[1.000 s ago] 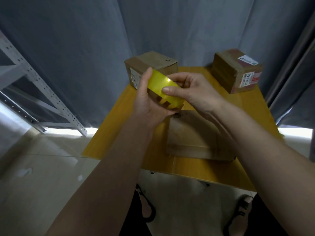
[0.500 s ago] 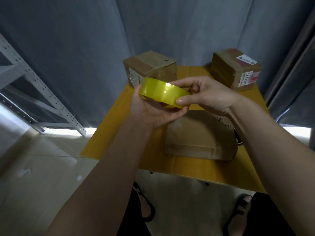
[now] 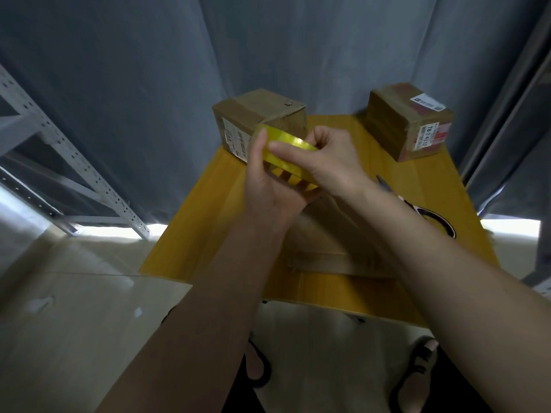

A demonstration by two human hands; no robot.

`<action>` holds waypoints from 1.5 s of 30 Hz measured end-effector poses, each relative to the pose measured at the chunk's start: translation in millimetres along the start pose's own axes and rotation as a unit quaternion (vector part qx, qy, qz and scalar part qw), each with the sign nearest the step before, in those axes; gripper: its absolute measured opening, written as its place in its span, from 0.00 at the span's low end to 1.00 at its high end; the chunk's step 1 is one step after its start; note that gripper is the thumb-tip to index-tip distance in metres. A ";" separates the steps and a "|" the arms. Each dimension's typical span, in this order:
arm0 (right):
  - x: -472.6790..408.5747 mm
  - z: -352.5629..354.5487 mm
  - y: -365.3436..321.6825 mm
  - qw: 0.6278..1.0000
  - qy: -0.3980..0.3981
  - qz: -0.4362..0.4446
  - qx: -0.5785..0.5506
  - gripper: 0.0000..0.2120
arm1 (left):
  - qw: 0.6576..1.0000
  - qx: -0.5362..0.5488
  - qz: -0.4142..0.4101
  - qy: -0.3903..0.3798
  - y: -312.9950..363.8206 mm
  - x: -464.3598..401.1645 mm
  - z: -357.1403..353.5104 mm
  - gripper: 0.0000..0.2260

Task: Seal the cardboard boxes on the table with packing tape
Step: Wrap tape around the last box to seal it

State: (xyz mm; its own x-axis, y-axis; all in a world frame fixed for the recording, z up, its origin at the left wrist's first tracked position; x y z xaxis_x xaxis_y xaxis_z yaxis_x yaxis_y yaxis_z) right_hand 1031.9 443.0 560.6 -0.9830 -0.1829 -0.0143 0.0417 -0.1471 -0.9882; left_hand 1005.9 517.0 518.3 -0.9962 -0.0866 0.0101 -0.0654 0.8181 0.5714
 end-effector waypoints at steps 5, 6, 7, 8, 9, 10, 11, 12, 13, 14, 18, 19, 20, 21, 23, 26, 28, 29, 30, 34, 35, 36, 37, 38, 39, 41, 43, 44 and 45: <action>2.8 6.5 -3.3 0.985 -0.172 0.031 -0.009 0.10 | 0.998 0.002 0.057 0.016 9.4 -4.4 3.8 0.36; 3.1 10.2 -3.3 0.976 -0.214 0.031 -0.010 0.14 | 0.998 0.008 0.066 0.019 9.6 -4.2 4.4 0.36; 3.8 13.3 -3.2 0.970 -0.242 0.028 -0.003 0.17 | 0.997 0.018 0.072 0.024 8.2 -3.5 4.7 0.35; 4.9 15.2 -3.0 0.966 -0.257 0.023 0.007 0.18 | 0.996 0.031 0.076 0.030 5.8 -2.7 5.0 0.35; 5.3 15.4 -2.6 0.965 -0.261 0.019 0.014 0.18 | 0.996 0.040 0.079 0.034 3.3 -2.5 5.4 0.35; 5.4 14.7 -2.2 0.968 -0.251 0.016 0.017 0.16 | 0.995 0.044 0.078 0.037 2.0 -2.6 5.8 0.36; 5.3 13.5 -2.4 0.974 -0.226 0.013 0.018 0.13 | 0.995 0.043 0.077 0.038 1.9 -2.8 5.9 0.37; 5.7 12.4 -3.1 0.982 -0.188 0.012 0.019 0.10 | 0.996 0.039 0.075 0.035 1.7 -2.9 5.1 0.37; 5.8 11.5 -3.1 0.989 -0.146 0.010 0.020 0.09 | 0.996 0.035 0.073 0.024 1.5 -3.2 3.2 0.37; 6.1 11.1 -3.2 0.994 -0.105 0.006 0.016 0.10 | 0.997 0.032 0.067 0.010 0.8 -3.2 0.5 0.37; 6.5 8.2 -4.6 1.000 -0.023 -0.002 -0.007 0.15 | 0.999 0.004 0.026 0.019 -0.5 -4.3 -3.4 0.36; 6.5 8.1 -4.3 1.000 -0.030 0.002 0.005 0.14 | 0.999 -0.009 0.021 0.039 0.9 -5.4 -0.8 0.36; 6.2 8.6 -4.0 0.998 -0.055 0.005 0.017 0.12 | 0.998 -0.017 0.024 0.059 2.5 -6.3 2.0 0.36; 6.0 9.4 -3.2 0.995 -0.097 0.007 0.020 0.10 | 0.996 -0.016 0.032 0.077 3.9 -6.4 4.9 0.36; 6.6 13.9 -1.6 0.982 -0.187 0.008 0.016 0.10 | 0.994 -0.008 0.052 0.095 6.5 -5.2 8.9 0.36; 6.6 21.6 -2.3 0.972 -0.234 0.014 0.033 0.16 | 0.992 0.010 0.073 0.100 4.8 -3.6 10.9 0.34; 6.3 22.3 -2.9 0.976 -0.216 0.007 0.023 0.15 | 0.993 0.013 0.078 0.089 3.1 -4.7 9.8 0.34; 6.6 20.6 -3.2 0.980 -0.198 0.001 0.015 0.13 | 0.994 0.011 0.076 0.079 2.7 -5.2 8.4 0.35; 7.5 18.1 -4.3 0.985 -0.173 0.001 0.014 0.11 | 0.995 0.008 0.073 0.066 2.7 -5.2 6.0 0.36; 7.1 9.5 -4.2 0.999 -0.035 -0.001 -0.012 0.14 | 0.999 -0.024 0.028 0.006 -1.7 -6.3 -3.8 0.37; 6.2 10.2 -3.4 1.000 -0.020 -0.003 -0.022 0.14 | 0.999 -0.027 0.022 0.009 -2.7 -6.6 -3.7 0.37; 5.2 10.8 -3.3 0.999 -0.029 -0.003 -0.018 0.13 | 0.999 -0.029 0.022 0.018 -2.3 -7.0 -2.1 0.37; 4.5 10.6 -3.2 0.998 -0.061 0.001 -0.009 0.10 | 0.999 -0.031 0.028 0.031 -0.5 -7.5 0.3 0.36; 5.2 10.5 -3.2 0.994 -0.107 0.007 0.000 0.08 | 0.998 -0.035 0.038 0.046 2.5 -7.5 3.4 0.37; 6.2 11.9 -2.3 0.989 -0.150 0.015 0.009 0.10 | 0.996 -0.039 0.053 0.058 5.1 -7.2 6.2 0.37; 6.1 18.9 0.9 0.978 -0.205 0.022 0.022 0.14 | 0.993 -0.047 0.087 0.063 8.0 -6.4 9.2 0.38; 6.5 22.6 2.4 0.972 -0.229 0.024 0.046 0.16 | 0.991 -0.045 0.110 0.067 6.9 -4.8 9.8 0.38; 6.7 21.9 3.1 0.970 -0.233 0.022 0.061 0.15 | 0.990 -0.046 0.115 0.068 5.3 -4.9 10.1 0.38; 7.3 19.1 3.8 0.970 -0.229 0.021 0.074 0.12 | 0.990 -0.051 0.117 0.066 4.2 -5.2 10.0 0.37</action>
State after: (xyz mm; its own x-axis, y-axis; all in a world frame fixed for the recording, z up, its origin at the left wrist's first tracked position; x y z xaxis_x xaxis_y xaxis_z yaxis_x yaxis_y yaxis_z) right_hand 1028.3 422.5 559.7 -0.7993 -0.5990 0.0487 0.1383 -0.2621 -0.9551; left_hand 1010.2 526.6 512.4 -0.9668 0.0188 0.2550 0.1786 0.7634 0.6208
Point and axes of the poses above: each hand's wrist, its own x-axis away from the middle knuckle, its own z-axis out of the back of the hand, y = z × x, the point moved 6 cm from there along -x, towards the middle knuckle, and after that the axes turned 10 degrees about -z, right-handed, at the moved point
